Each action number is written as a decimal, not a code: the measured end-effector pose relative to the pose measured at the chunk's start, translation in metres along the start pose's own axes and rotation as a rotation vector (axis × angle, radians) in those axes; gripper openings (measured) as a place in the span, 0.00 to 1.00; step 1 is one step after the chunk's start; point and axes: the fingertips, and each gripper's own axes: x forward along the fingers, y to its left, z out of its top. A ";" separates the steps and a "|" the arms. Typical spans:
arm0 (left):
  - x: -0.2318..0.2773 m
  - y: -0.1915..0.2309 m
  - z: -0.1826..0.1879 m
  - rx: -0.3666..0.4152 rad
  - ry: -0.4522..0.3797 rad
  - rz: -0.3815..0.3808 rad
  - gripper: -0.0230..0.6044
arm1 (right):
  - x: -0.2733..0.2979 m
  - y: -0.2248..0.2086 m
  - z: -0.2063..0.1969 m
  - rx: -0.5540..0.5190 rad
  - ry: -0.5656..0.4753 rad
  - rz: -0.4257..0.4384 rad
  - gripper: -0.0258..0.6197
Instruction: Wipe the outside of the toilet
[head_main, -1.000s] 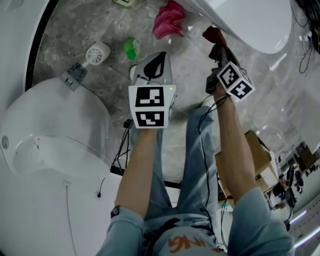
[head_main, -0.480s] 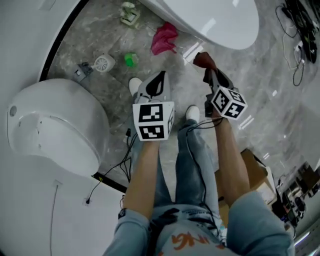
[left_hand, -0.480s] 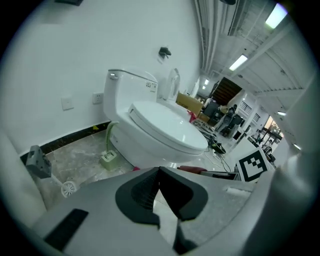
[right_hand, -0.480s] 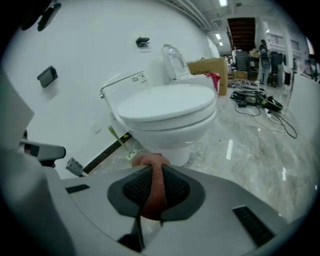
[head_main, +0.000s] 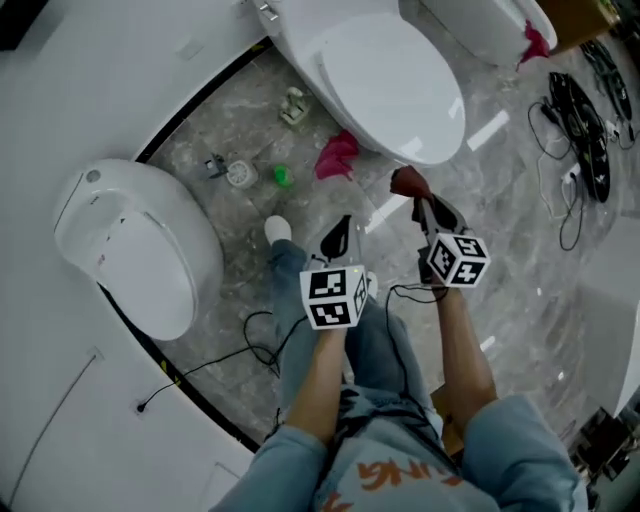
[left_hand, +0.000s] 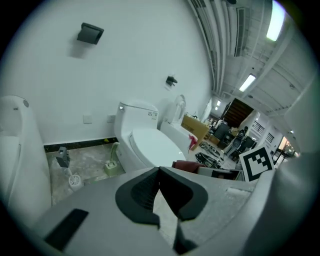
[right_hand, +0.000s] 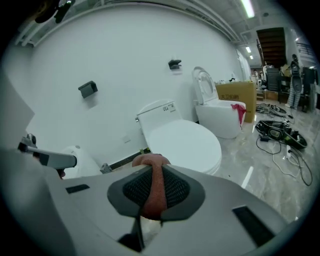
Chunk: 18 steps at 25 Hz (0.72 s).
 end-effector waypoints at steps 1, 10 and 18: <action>-0.014 -0.007 0.010 -0.010 -0.020 0.011 0.03 | -0.014 0.005 0.012 -0.005 -0.015 0.012 0.10; -0.138 -0.059 0.139 -0.034 -0.231 0.094 0.03 | -0.134 0.081 0.168 -0.074 -0.248 0.148 0.10; -0.189 -0.111 0.242 0.108 -0.411 0.088 0.03 | -0.195 0.156 0.281 -0.260 -0.372 0.215 0.11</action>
